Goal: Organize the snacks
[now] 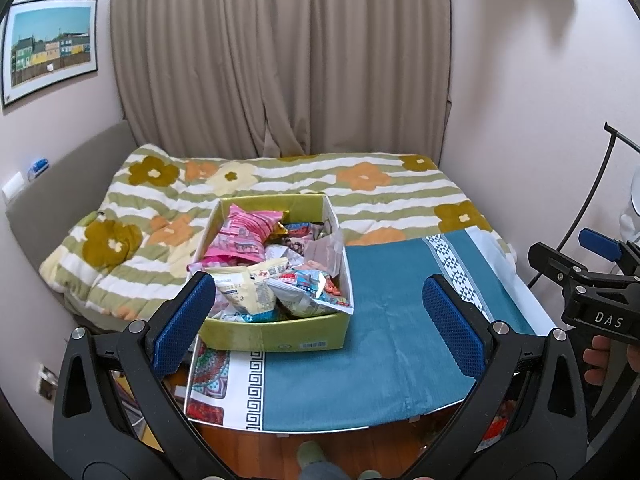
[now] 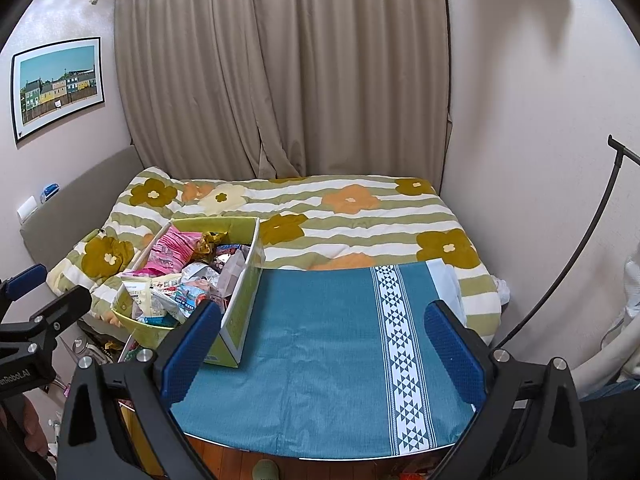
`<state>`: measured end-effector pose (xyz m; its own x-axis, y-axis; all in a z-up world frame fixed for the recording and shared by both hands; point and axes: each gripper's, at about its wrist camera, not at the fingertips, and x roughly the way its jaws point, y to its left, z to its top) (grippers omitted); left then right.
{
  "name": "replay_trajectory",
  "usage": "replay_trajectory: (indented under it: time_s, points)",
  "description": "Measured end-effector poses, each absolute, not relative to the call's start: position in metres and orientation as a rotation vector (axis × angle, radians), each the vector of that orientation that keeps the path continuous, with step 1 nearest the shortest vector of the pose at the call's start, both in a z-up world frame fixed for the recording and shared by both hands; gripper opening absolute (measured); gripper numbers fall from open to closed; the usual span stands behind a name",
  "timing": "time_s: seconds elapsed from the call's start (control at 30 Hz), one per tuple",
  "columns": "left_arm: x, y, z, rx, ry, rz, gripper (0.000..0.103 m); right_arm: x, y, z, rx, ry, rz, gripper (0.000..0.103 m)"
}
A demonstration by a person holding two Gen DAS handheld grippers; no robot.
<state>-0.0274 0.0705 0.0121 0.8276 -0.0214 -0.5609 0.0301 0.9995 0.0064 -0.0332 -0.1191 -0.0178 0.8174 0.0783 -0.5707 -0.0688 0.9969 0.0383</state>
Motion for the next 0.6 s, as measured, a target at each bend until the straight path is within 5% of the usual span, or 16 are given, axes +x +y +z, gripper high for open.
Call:
replay_trajectory:
  time_s: [0.6]
  points:
    - [-0.0252,0.0735,0.0150,0.023,0.583,-0.016,0.103,-0.0323,-0.1210,-0.0166,0.018,0.609,0.078,0.101]
